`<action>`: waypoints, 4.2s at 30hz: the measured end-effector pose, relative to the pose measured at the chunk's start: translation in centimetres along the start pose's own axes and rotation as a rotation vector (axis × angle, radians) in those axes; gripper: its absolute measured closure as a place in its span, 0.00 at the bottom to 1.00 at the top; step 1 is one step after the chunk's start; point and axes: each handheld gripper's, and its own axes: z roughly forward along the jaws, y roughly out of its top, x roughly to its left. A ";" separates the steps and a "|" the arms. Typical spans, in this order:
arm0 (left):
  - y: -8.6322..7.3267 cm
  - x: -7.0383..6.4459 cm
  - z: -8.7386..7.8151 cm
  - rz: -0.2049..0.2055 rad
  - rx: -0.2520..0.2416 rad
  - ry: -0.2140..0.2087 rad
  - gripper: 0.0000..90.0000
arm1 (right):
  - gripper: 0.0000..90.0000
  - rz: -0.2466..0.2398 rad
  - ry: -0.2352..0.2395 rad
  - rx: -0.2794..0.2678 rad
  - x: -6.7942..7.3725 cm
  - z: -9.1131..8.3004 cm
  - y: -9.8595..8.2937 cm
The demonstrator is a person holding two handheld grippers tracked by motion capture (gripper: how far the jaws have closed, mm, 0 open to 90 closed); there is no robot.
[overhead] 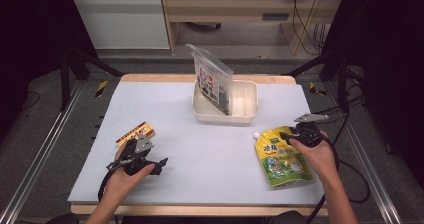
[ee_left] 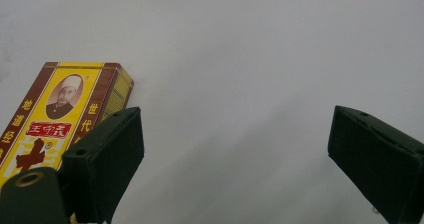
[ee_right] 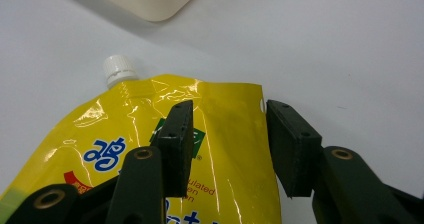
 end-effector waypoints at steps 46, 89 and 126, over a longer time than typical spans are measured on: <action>0.0 0.1 0.0 -0.001 0.002 0.006 0.09 | 1.00 -0.075 -0.059 0.050 -0.5 0.7 -0.1; 0.0 0.3 -0.3 -0.007 -0.002 0.010 0.09 | 1.00 -0.246 -0.033 -0.164 5.3 -6.8 7.8; 2.6 0.3 -2.1 0.006 -0.066 -0.024 0.11 | 1.00 -0.443 0.109 -0.278 13.3 -7.3 12.3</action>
